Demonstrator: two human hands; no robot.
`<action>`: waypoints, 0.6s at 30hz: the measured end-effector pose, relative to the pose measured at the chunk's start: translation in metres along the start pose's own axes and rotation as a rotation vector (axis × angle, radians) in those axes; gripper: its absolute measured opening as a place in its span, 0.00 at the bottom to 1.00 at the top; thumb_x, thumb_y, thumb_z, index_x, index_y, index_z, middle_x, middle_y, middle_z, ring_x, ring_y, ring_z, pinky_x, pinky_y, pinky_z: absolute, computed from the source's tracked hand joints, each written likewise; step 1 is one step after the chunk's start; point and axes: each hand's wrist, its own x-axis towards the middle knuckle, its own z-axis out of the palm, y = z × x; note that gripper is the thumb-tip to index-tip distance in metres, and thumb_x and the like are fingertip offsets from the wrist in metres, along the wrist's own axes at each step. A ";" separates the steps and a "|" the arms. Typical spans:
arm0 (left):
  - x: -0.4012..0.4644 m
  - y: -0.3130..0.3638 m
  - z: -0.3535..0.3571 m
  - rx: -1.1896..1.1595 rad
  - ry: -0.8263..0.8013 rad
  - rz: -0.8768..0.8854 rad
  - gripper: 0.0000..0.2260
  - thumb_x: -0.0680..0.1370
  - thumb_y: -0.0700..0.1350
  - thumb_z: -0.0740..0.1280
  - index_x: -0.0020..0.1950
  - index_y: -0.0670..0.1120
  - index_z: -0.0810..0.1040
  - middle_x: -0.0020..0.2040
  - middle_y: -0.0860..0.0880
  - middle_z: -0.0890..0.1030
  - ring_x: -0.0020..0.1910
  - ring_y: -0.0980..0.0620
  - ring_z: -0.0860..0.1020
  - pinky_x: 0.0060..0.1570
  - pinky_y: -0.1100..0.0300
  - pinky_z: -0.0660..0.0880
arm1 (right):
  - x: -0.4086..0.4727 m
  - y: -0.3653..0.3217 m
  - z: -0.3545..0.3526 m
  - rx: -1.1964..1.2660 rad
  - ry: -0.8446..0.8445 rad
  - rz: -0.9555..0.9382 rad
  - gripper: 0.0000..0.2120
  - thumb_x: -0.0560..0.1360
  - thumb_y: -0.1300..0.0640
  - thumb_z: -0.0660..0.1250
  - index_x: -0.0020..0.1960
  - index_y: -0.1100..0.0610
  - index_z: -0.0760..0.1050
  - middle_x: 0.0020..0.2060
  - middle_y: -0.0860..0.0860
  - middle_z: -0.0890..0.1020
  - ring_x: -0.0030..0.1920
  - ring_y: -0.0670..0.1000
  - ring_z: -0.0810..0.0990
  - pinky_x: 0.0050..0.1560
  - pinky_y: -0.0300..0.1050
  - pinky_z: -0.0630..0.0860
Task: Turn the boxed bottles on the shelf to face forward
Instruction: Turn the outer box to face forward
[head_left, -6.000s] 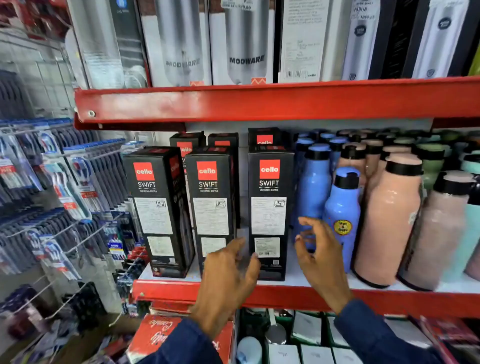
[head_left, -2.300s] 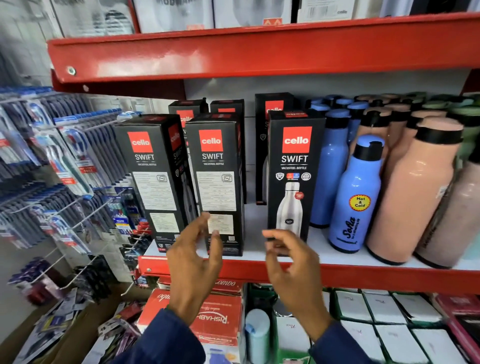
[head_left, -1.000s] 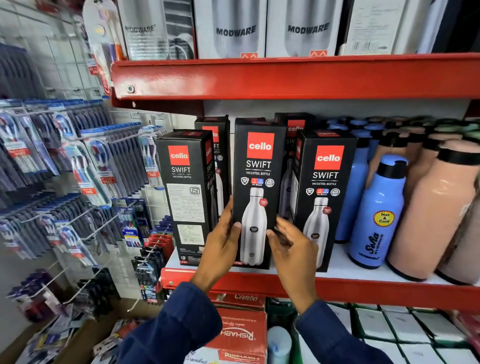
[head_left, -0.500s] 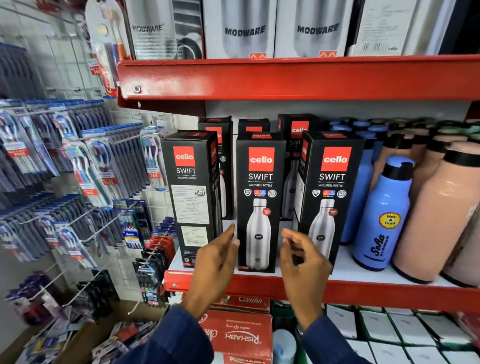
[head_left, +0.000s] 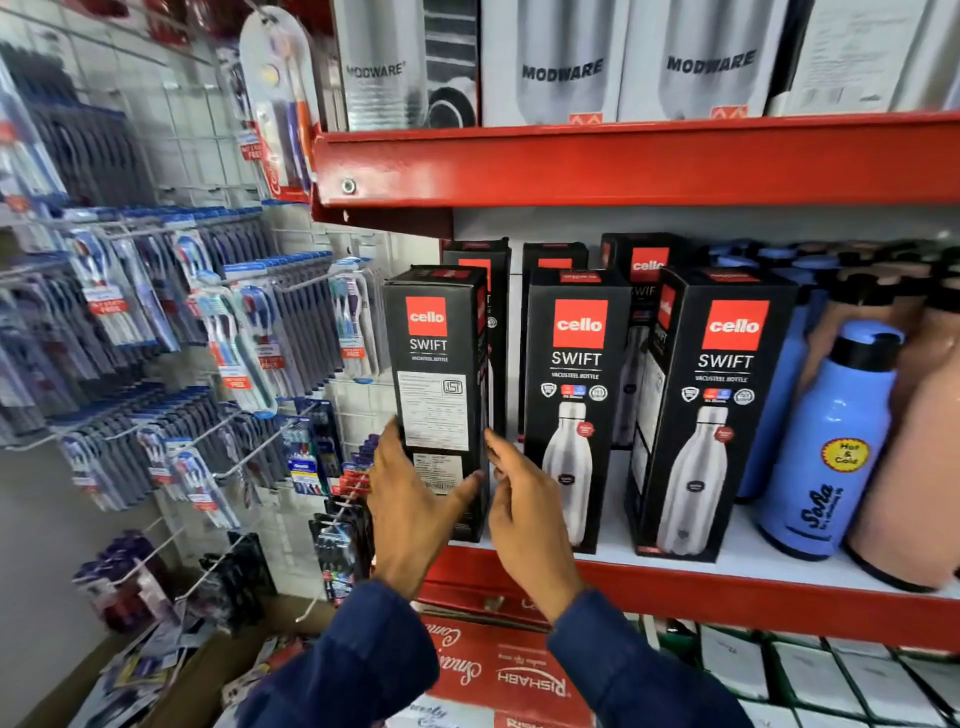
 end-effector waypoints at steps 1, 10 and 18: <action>0.003 0.001 0.001 -0.024 0.003 -0.007 0.47 0.60 0.59 0.79 0.72 0.48 0.61 0.66 0.46 0.75 0.65 0.45 0.75 0.63 0.43 0.75 | 0.003 -0.001 0.001 0.012 0.009 0.004 0.25 0.78 0.68 0.56 0.73 0.51 0.66 0.68 0.49 0.75 0.66 0.39 0.71 0.63 0.21 0.61; 0.019 -0.001 -0.034 -0.270 -0.028 0.118 0.38 0.65 0.45 0.78 0.70 0.59 0.64 0.63 0.62 0.77 0.60 0.65 0.77 0.61 0.68 0.73 | 0.003 -0.009 0.004 -0.021 0.102 -0.026 0.23 0.80 0.62 0.59 0.74 0.52 0.65 0.45 0.48 0.81 0.41 0.38 0.79 0.42 0.26 0.74; 0.038 -0.013 -0.043 -0.542 -0.345 0.084 0.29 0.76 0.24 0.56 0.72 0.46 0.68 0.61 0.57 0.82 0.62 0.58 0.79 0.58 0.65 0.78 | 0.011 -0.003 0.032 -0.098 0.139 0.050 0.16 0.79 0.55 0.63 0.65 0.57 0.74 0.28 0.44 0.72 0.27 0.40 0.74 0.25 0.27 0.64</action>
